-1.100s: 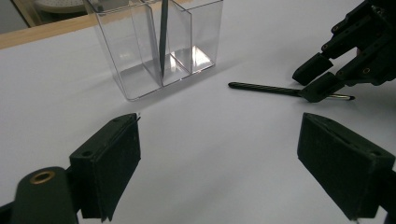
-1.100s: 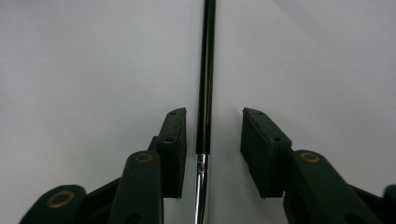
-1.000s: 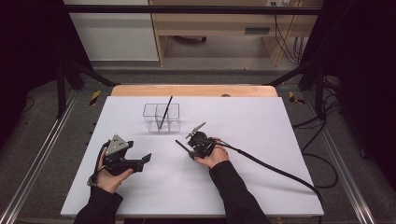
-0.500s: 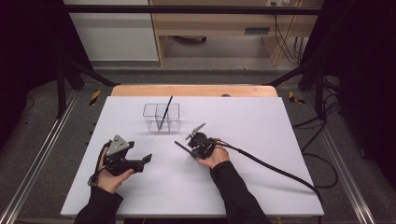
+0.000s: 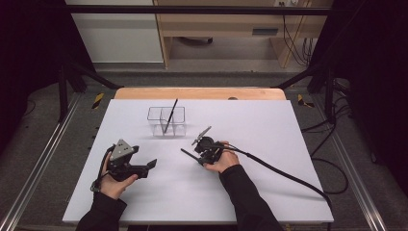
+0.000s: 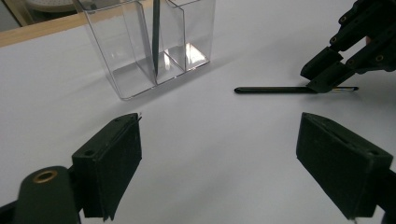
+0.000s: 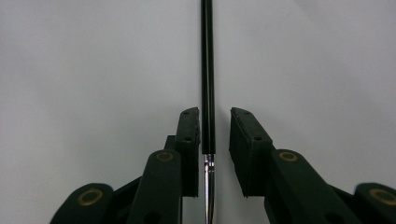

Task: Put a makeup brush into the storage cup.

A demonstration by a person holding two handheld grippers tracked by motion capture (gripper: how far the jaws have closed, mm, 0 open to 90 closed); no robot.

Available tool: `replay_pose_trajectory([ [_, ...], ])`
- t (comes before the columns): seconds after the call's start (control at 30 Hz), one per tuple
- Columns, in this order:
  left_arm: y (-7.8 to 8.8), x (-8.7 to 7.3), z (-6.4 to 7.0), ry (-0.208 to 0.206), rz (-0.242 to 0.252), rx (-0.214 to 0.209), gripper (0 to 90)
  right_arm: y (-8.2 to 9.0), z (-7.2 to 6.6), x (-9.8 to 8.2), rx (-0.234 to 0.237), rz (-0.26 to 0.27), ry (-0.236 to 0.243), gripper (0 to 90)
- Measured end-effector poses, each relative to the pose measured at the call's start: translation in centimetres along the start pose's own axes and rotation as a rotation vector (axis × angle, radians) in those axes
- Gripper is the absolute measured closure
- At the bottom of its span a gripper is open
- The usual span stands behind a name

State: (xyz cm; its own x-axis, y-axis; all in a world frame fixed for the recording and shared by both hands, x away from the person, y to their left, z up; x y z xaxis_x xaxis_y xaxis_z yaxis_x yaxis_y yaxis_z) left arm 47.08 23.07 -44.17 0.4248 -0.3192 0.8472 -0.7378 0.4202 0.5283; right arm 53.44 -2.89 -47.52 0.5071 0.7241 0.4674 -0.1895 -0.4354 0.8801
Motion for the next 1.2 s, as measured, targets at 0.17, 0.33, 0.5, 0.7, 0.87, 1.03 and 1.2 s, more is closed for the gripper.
replay_pose_trajectory([
  [0.17,-0.1,0.0,0.1,-0.006,-0.007,-0.003,13.1,0.0,0.3,0.2,0.014,-0.010,-0.011,74.8],
  [0.33,-0.1,0.0,0.1,-0.007,-0.010,-0.005,13.0,-0.5,0.1,0.5,0.017,-0.039,0.009,75.1],
  [0.5,-0.1,0.0,0.1,-0.006,-0.008,-0.006,13.1,-0.9,-0.2,0.8,0.019,-0.081,0.021,78.6],
  [0.7,-0.1,0.0,0.1,-0.010,-0.012,-0.005,13.1,-0.9,-0.1,0.8,0.022,-0.094,0.007,84.1],
  [0.87,-0.2,0.0,0.1,-0.011,-0.014,-0.003,13.1,-0.9,-0.1,0.8,0.027,-0.097,-0.010,84.4],
  [1.03,-0.1,0.0,0.1,-0.009,-0.014,-0.002,13.1,-0.7,-0.1,0.8,0.027,-0.097,-0.011,84.5],
  [1.2,0.0,0.0,0.0,-0.005,-0.009,0.002,13.1,0.2,-0.4,0.9,0.032,-0.067,0.005,84.5],
])
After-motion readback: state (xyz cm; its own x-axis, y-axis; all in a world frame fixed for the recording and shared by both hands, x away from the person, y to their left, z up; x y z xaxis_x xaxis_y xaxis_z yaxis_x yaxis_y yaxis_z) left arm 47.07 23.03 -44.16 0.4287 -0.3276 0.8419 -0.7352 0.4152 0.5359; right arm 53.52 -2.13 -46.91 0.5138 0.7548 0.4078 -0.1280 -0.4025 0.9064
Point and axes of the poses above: each handheld gripper's, and its own axes: y roughly backward along the jaws, x roughly out of its top, z roughly to its right, the point moved 3 cm from there along -y, roughly forward along the jaws, and after that the axes turned 7 degrees about x, right-handed, at the moved point
